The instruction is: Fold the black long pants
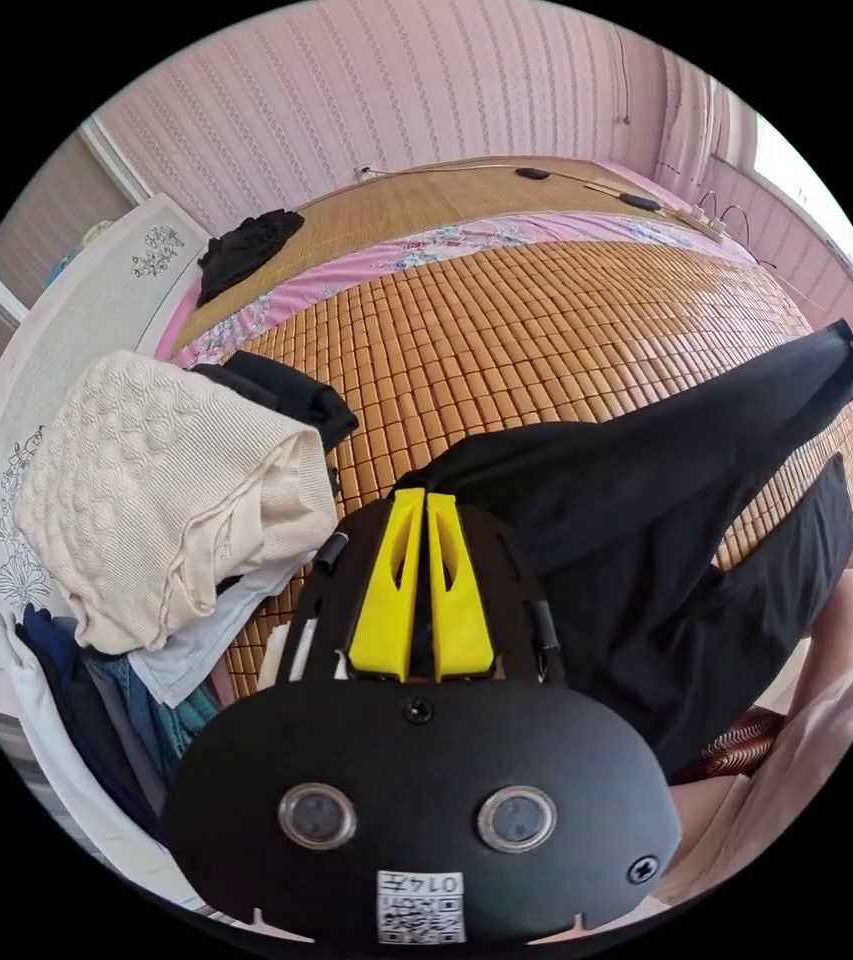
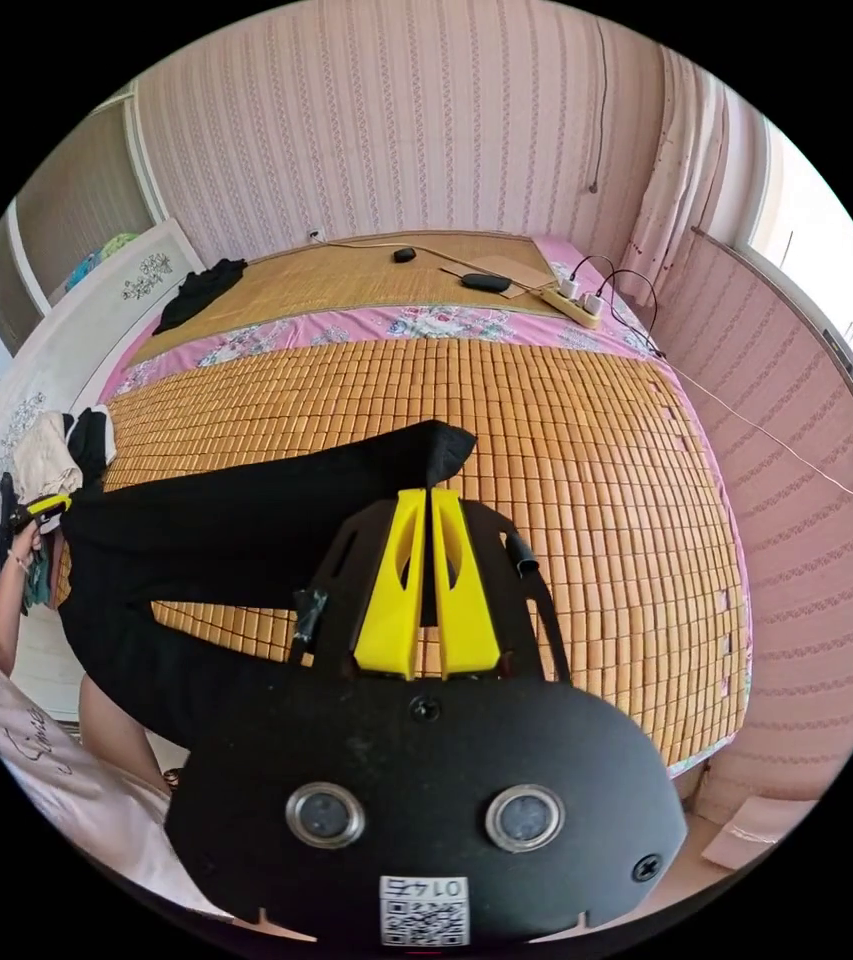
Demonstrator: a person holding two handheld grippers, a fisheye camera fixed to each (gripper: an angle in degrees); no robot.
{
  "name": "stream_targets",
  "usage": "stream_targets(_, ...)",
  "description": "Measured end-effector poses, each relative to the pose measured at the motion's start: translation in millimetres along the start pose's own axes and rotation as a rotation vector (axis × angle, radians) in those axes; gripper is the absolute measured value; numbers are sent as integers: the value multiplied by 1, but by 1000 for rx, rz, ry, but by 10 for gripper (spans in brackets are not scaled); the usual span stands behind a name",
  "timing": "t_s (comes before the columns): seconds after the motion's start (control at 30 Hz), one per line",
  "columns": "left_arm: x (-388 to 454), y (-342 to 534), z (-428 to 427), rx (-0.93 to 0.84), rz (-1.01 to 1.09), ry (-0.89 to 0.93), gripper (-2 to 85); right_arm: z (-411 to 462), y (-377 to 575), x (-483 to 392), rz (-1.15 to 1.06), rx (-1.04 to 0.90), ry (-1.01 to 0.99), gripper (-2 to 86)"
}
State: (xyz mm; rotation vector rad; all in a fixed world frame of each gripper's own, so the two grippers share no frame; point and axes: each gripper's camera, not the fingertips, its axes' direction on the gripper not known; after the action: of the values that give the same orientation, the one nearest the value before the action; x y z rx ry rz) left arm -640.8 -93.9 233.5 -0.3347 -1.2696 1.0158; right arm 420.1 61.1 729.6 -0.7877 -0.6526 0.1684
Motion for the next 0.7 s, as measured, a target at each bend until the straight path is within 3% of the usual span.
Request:
stream_targets(0.1,-19,-28,12,41,-99,52,1,17,-30,15,41,-69,-30,10)
stream_targets(0.2,-39,-42,46,42,-261,120,28,92,-62,25,145,-144,20,23)
stream_targets(0.3,-48,-12,42,50,-324,195,44,162,-68,25,194,-335,171,43)
stream_targets(0.4,-48,53,15,44,-262,94,47,175,-63,-2,117,-360,277,47)
stream_targets(0.5,-53,142,-2,-13,-274,0,51,170,-67,-65,-54,-317,226,57)
stream_targets(0.7,-64,303,2,-94,-423,28,78,145,-82,-341,-685,-159,-154,80)
